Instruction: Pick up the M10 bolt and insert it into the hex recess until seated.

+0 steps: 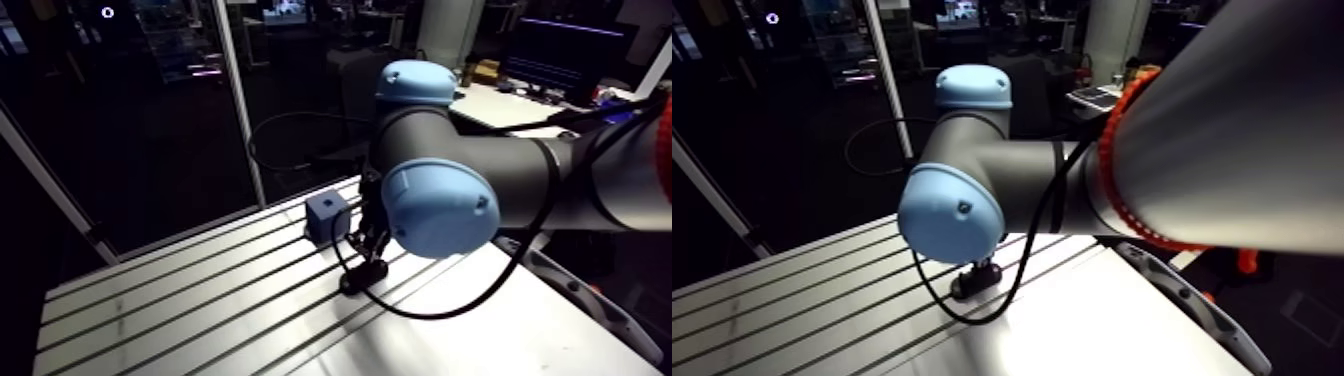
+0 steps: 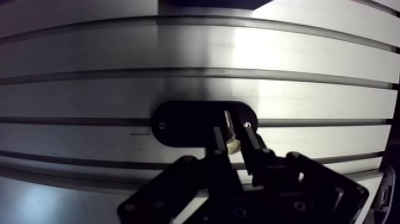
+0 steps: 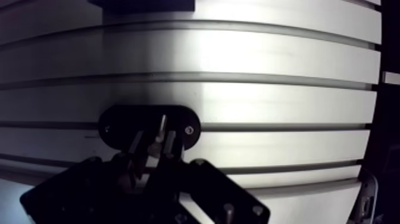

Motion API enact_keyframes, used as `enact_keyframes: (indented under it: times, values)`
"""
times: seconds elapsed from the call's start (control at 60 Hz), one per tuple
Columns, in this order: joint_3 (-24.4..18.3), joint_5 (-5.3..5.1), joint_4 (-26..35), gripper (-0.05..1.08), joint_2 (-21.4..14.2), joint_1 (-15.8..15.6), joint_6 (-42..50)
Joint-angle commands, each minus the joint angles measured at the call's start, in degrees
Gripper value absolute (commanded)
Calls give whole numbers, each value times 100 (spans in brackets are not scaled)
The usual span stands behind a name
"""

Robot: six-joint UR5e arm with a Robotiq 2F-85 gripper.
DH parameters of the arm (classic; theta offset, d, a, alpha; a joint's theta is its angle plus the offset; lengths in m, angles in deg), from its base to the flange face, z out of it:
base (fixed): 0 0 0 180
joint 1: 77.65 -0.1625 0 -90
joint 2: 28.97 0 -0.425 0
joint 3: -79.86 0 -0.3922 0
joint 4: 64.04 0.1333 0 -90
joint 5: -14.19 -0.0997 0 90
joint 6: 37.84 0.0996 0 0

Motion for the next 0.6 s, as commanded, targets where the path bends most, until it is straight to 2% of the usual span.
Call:
enact_keyframes:
  times: [0.017,0.15,0.25,0.317,0.6]
  values:
    - [-55,-22,8,75,-67,-7,-7]
    - [-142,-38,65,76,-176,-8,16]
    - [-329,-165,334,77,-310,-9,115]
    - [-458,-204,551,78,-379,-16,116]
    - [-1279,-197,1757,93,-612,-68,30]
